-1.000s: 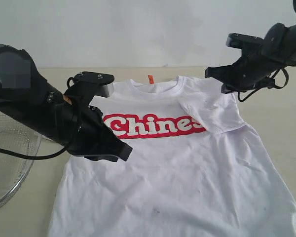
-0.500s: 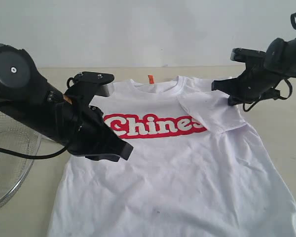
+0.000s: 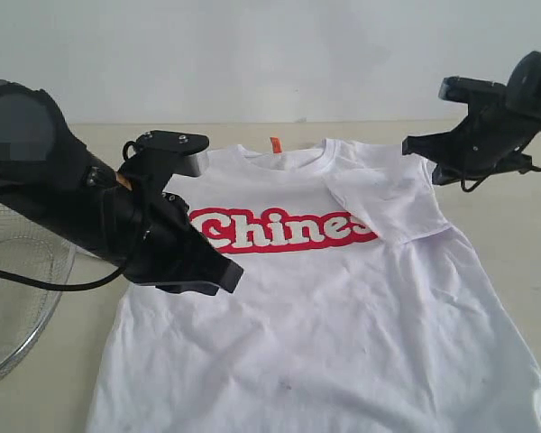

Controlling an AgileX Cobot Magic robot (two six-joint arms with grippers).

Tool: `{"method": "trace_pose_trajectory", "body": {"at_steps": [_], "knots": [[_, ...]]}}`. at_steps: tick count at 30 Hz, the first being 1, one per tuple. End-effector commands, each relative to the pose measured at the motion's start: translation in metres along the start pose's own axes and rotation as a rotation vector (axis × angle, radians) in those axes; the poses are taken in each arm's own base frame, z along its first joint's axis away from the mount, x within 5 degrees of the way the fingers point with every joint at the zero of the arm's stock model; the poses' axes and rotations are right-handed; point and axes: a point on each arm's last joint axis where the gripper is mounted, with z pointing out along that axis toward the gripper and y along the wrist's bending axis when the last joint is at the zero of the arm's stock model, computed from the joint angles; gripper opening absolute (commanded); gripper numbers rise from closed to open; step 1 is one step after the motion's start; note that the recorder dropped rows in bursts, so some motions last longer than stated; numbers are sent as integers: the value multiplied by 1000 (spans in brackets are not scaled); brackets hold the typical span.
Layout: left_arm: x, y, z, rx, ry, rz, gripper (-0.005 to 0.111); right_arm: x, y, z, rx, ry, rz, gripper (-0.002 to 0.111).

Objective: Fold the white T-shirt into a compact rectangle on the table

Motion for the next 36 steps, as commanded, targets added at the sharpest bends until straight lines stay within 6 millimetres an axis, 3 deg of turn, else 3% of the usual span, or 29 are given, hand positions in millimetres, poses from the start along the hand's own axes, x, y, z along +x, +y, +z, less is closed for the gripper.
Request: {"method": "trace_pose_trajectory", "body": {"at_steps": [1, 9, 15, 23, 29, 32, 36], "knots": [[0, 1, 0, -2, -14, -6, 5, 1, 5, -27, -21, 55, -14, 0], [-1, 1, 0, -2, -18, -5, 5, 42, 10, -24, -136, 141, 17, 0], [0, 0, 0, 8, -10, -16, 5, 61, -1, -15, -40, 153, -45, 0], [1, -1, 0, 20, 8, -27, 5, 60, -7, -19, 0, 151, -53, 0], [1, -3, -4, 31, 1, -46, 5, 46, -1, -45, -11, 84, -49, 0], [-4, -2, -28, 29, -73, -84, 5, 37, 7, -79, -39, 44, -26, 0], [-7, 11, -58, 8, -153, -124, 5, 40, 17, -104, -108, 38, 18, 0]]}}
